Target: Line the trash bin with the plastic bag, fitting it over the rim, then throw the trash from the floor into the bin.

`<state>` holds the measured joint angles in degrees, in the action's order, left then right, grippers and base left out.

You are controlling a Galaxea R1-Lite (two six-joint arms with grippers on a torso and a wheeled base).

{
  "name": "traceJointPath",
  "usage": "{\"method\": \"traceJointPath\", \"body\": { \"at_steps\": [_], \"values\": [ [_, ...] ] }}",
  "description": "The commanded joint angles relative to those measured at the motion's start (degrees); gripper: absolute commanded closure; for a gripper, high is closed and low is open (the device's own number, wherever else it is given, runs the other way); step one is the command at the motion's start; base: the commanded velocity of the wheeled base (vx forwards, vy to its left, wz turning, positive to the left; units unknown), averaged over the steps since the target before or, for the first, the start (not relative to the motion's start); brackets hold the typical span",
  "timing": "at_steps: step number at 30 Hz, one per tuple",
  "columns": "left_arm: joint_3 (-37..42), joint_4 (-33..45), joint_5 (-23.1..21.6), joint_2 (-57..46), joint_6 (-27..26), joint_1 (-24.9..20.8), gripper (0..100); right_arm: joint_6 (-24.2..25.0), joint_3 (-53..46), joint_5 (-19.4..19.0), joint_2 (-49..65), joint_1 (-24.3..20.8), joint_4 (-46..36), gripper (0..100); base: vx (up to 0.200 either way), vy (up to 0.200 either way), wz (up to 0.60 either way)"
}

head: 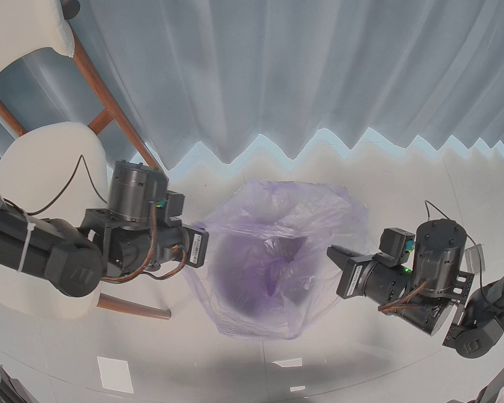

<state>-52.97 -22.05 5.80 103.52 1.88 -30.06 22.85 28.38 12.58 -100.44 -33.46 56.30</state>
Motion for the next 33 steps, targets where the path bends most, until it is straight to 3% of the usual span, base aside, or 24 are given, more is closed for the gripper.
{"method": "traceJointPath", "body": {
  "at_steps": [1,6,11,13,19,24,33],
  "values": [
    [3.9,0.1,-0.1,-6.1,0.8,3.4,100,-1.0,0.1,-1.9,1.8,4.3,0.0,100,0.000,0.000,0.00],
    [9.2,2.1,0.0,-10.8,2.2,2.8,100,-2.3,0.3,-4.1,0.9,8.4,0.0,100,0.000,0.000,0.00],
    [14.2,6.5,0.0,-13.9,3.6,-0.7,100,-2.9,0.5,-7.9,0.5,10.1,-0.3,100,0.000,0.000,0.00],
    [15.0,8.9,0.2,-14.2,4.8,-2.2,100,-3.0,2.1,-10.7,-0.6,11.0,-3.0,100,0.000,0.000,0.00],
    [15.1,11.9,0.5,-11.1,7.3,-3.7,100,-4.9,11.2,-14.5,-5.7,13.0,-14.0,100,0.000,0.000,0.00],
    [13.9,11.4,3.6,-6.9,9.7,-3.2,100,-6.6,17.8,-14.7,-12.0,15.2,-15.0,100,0.000,0.000,0.00],
    [3.7,11.7,3.3,-5.4,14.6,-0.3,100,-9.6,25.7,-14.7,-15.7,21.8,-14.7,100,0.000,0.000,0.00]
  ]
}}
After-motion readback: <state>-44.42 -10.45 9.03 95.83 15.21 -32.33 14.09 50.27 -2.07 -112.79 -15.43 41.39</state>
